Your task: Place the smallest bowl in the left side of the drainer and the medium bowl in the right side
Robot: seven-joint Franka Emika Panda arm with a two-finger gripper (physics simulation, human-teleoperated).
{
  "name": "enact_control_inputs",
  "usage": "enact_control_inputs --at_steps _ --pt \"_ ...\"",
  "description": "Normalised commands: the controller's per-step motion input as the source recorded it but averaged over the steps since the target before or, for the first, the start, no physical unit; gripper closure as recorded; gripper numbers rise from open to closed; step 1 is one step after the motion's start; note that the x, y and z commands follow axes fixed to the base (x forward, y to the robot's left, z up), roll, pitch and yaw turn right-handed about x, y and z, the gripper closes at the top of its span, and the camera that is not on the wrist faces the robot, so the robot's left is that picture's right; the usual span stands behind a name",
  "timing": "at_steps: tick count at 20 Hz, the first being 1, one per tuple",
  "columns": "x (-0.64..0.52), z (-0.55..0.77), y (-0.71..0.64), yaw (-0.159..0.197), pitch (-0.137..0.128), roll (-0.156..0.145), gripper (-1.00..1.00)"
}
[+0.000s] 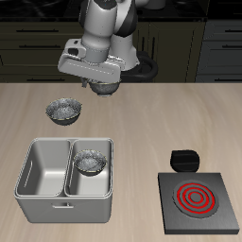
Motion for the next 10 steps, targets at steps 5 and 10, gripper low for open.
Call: enact_control_inputs --at_steps 5,10 --pt "0.19 0.24 -0.40 -0.018 0.022 -0.062 1.00" --pt "0.13 0.17 -0.20 -0.003 0.024 -0.011 1.00"
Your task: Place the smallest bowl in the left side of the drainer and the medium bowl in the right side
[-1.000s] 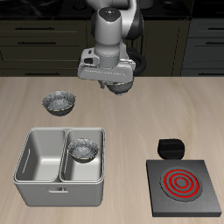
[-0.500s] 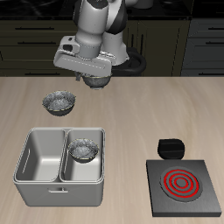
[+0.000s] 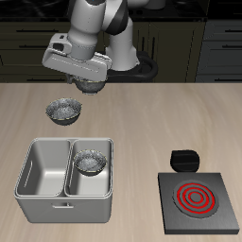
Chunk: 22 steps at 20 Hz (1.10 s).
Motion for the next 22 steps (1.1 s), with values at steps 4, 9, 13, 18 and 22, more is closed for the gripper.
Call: enact_control_inputs --at_steps 4,9,13,18,22 --pt "0.33 0.48 -0.14 -0.069 0.070 0.090 1.00" --pt "0.27 0.58 0.02 -0.006 0.010 0.033 1.00" --pt "0.38 0.46 -0.05 -0.054 0.030 0.060 1.00" --pt "0.47 0.28 -0.21 -0.009 0.009 -0.022 1.00" --pt "0.29 0.17 -0.07 -0.012 -0.017 -0.006 1.00"
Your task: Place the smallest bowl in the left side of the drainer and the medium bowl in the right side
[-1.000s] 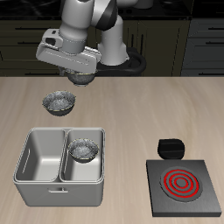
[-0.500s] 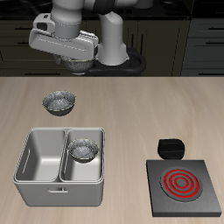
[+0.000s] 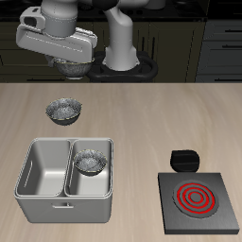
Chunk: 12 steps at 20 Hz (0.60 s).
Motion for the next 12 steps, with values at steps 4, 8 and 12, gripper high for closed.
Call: enact_control_inputs --at_steps 4,8,12 --pt "0.42 0.16 -0.08 0.007 0.012 -0.054 1.00" --pt "0.41 0.11 -0.05 -0.008 0.006 -0.019 1.00" --pt "0.26 0.11 0.03 -0.003 0.014 -0.021 1.00"
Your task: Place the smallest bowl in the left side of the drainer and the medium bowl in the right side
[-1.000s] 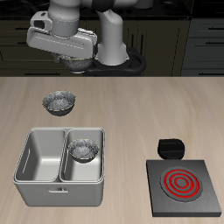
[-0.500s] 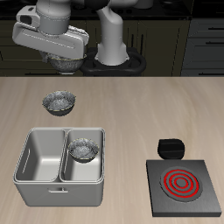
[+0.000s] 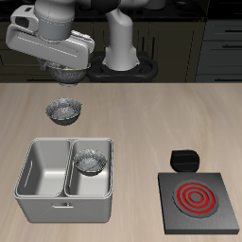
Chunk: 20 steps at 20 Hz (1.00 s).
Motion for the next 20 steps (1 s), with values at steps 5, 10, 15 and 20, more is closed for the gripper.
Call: enact_control_inputs --at_steps 5,10,15,20 --pt "0.38 0.14 0.00 0.016 0.003 -0.043 1.00" --pt "0.33 0.16 0.04 0.010 -0.008 -0.009 1.00" --pt "0.31 0.13 0.12 0.077 -0.015 0.017 1.00" --pt "0.29 0.12 -0.10 0.021 -0.043 -0.075 1.00"
